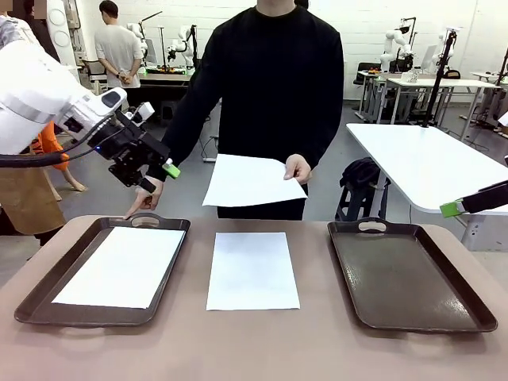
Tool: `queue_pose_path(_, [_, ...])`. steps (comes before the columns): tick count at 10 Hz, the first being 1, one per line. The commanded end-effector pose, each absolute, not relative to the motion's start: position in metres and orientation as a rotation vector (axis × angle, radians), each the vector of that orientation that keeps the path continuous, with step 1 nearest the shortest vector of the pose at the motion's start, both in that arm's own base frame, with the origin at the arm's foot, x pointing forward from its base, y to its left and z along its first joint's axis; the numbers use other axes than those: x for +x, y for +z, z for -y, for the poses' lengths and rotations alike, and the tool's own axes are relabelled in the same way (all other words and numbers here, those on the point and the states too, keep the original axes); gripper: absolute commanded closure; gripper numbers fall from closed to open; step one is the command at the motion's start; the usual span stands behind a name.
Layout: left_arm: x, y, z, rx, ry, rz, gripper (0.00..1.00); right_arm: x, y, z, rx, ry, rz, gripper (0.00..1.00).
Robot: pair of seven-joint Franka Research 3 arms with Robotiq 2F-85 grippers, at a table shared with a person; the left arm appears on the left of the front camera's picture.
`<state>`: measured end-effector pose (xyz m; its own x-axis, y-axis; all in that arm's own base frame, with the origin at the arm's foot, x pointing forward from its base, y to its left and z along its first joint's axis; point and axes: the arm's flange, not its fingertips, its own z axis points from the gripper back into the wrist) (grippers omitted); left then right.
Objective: Sort the A4 documents.
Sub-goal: Receive the A4 Paper.
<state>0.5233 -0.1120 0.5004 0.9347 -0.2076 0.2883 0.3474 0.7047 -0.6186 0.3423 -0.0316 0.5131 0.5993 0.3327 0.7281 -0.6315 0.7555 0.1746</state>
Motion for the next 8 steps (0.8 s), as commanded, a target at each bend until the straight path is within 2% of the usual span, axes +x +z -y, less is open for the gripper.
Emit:
queue_pose_path(1, [0.546, 0.488, 0.129, -0.807, -0.231, 0.149, 0.0, 0.344, 0.511, 0.031, 0.468, 0.585, 0.736, 0.0])
queue_pose_path(6, [0.582, 0.465, 0.159, -1.114, -0.151, 0.087, 0.0, 0.344, 0.511, 0.031, 0.468, 0.585, 0.736, 0.0])
queue_pose_path(8, [0.589, 0.458, 0.166, -1.165, -0.115, 0.056, 0.0, 0.344, 0.511, 0.031, 0.468, 0.585, 0.736, 0.0])
